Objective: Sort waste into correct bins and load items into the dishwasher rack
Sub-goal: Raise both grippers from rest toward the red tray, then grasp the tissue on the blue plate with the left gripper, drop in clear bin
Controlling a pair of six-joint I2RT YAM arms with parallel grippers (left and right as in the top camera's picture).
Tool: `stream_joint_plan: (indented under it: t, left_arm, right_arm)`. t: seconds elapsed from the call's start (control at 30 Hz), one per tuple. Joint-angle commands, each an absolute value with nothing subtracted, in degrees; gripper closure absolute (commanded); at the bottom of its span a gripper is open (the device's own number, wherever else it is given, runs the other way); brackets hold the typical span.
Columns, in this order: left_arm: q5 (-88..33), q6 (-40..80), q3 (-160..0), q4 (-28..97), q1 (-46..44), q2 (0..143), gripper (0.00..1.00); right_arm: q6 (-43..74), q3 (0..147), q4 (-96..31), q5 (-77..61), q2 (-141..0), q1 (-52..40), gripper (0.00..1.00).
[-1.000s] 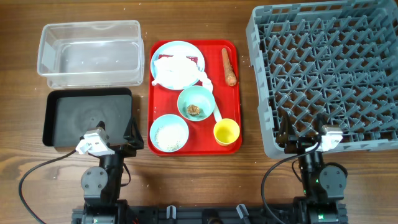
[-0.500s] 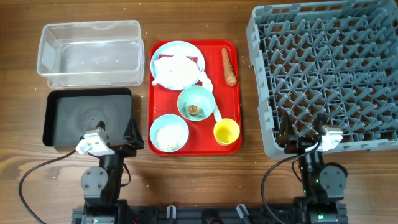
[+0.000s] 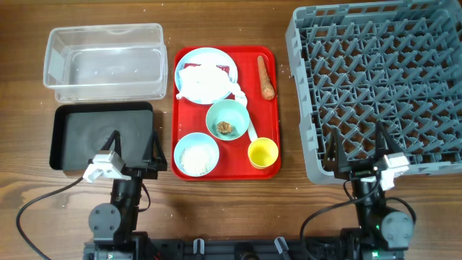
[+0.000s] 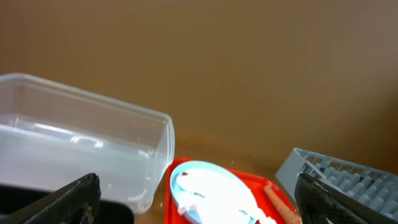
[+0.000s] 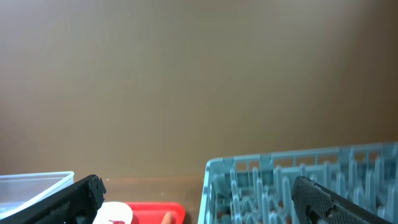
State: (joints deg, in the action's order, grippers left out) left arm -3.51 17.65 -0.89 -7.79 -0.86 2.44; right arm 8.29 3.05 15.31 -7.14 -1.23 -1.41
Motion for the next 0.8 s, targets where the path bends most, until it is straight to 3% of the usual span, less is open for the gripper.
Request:
stream_joint_plan:
  t: [0.0,0.13,0.27,0.43,0.6,0.77]
  left_arm:
    - [-4.5,12.5,-8.0,-8.2,-1.1,3.4,0.0]
    - [-4.5,9.3,-17.6,-8.1,-1.1,10.4,0.0]
    - [-5.5,9.1,-35.8,0.3,-1.1,29.1,0.0]
    - [-8.5,5.5,-70.3,24.0,-2.3,59.4,0.0]
    - [-4.7,1.5,-112.1,55.1,-10.6,95.1,0.0]
    - [-2.1,1.5,-122.7,63.9,-15.5,117.6,0.0]
  right_arm:
    - [1.4,9.8,15.6,-7.9,-2.8,-1.3,0.0]
    - [-2.3,17.6,15.6,-6.0,-9.8,-1.3,0.0]
    - [-3.1,30.6,11.1,-7.7,-23.7,-1.3,0.0]
    - [-2.9,48.1,-4.8,-9.2,-39.1,-1.3,0.0]
    - [-3.0,61.8,-19.9,-12.6,-51.4,-1.3,0.0]
    - [-2.9,62.5,-27.4,-17.3,-58.7,-1.3,0.0]
